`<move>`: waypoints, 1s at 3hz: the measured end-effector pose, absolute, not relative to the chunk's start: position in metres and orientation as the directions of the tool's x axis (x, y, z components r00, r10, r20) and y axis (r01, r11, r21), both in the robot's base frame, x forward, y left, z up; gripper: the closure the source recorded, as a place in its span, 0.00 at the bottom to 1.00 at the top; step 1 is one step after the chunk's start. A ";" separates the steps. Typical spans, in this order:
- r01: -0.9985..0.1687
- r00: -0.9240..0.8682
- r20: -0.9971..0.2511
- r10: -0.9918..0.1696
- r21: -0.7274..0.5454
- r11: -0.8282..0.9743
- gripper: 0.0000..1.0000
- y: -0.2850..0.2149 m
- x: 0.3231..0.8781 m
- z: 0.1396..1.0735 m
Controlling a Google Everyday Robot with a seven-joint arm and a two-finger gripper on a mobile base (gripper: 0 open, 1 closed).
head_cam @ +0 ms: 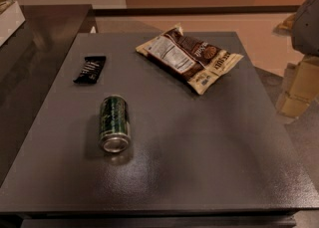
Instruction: Place green can upright
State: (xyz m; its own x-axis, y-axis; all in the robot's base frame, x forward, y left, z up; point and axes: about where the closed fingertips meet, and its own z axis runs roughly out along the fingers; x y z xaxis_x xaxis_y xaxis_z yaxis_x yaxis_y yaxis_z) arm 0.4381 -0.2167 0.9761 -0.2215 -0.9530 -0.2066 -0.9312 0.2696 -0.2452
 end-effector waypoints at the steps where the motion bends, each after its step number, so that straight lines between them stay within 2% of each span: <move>1: -0.931 -0.222 -0.207 -0.953 -0.245 0.270 0.00 -0.217 0.438 0.976; 2: -0.947 -0.144 -0.201 -0.969 -0.257 0.194 0.00 -0.200 0.440 0.978; 3: -0.959 0.019 -0.202 -0.979 -0.282 0.039 0.00 -0.161 0.445 0.981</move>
Offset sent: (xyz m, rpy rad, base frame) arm 0.0048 0.0404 -0.0012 -0.0214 -0.0024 0.2035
